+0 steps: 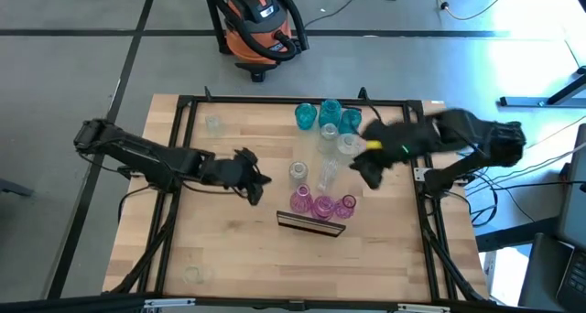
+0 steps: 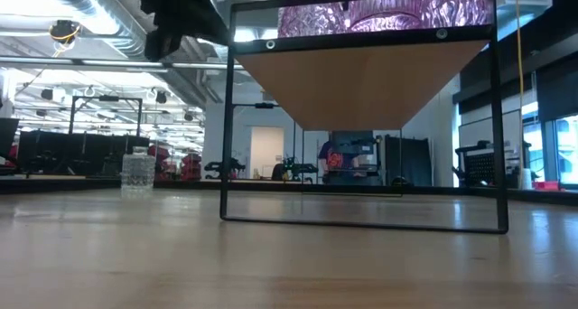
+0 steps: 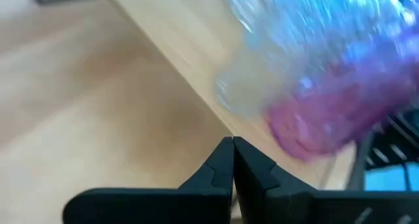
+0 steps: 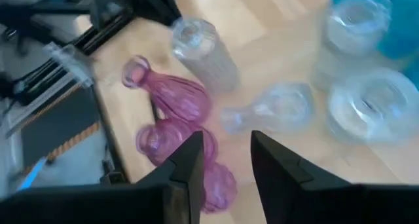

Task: Sort vases onto shelf
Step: Adjust the pink vase on the shelf

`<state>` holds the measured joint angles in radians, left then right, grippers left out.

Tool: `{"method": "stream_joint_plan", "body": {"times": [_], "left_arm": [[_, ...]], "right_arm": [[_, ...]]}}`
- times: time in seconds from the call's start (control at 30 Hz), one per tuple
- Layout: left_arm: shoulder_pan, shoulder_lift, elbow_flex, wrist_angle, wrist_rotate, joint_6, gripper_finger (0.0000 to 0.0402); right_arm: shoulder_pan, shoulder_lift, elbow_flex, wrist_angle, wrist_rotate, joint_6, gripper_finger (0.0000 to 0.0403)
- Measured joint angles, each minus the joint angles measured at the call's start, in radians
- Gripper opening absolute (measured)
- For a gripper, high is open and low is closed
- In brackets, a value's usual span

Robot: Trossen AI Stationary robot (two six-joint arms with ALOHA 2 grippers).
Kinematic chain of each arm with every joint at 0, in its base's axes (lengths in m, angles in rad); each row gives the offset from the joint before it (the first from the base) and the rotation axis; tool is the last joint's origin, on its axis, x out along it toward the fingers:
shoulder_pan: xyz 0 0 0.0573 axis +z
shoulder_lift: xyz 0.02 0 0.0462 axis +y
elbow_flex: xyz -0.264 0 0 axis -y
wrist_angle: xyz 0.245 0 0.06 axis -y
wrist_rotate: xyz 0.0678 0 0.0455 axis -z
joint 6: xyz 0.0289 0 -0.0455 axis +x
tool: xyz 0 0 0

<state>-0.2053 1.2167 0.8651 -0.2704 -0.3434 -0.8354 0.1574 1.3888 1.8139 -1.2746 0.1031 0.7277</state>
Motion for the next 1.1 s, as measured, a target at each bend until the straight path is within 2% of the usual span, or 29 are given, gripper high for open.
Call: {"method": "stream_joint_plan", "body": {"times": [0.1,0.17,0.3,0.43,0.63,0.8,1.1], "left_arm": [[0.056,-0.077,0.001,-0.098,0.007,0.032,0.0000],[0.115,-0.111,-0.002,-0.146,0.073,0.079,0.0000],[0.266,-0.139,-0.068,-0.109,0.314,0.190,0.0000],[0.419,-0.136,-0.123,-0.105,0.554,0.290,0.0000],[0.557,-0.136,-0.133,-0.095,0.709,0.423,0.0000],[0.594,-0.136,-0.133,-0.096,0.735,0.459,0.0000],[0.605,-0.136,-0.133,-0.096,0.775,0.489,0.0000]], "right_arm": [[0.132,-0.059,-0.109,-0.010,0.168,0.181,0.0108],[0.200,-0.099,-0.213,-0.003,0.213,0.335,0.0108],[0.286,-0.152,-0.419,0.106,0.219,0.588,0.0108],[0.297,-0.142,-0.532,0.179,0.227,0.751,0.0091],[0.328,-0.054,-0.573,0.176,0.186,0.905,0.0049],[0.366,0.009,-0.573,0.167,0.141,1.020,0.0032],[0.372,0.030,-0.573,0.274,0.195,1.041,0.0030]]}}
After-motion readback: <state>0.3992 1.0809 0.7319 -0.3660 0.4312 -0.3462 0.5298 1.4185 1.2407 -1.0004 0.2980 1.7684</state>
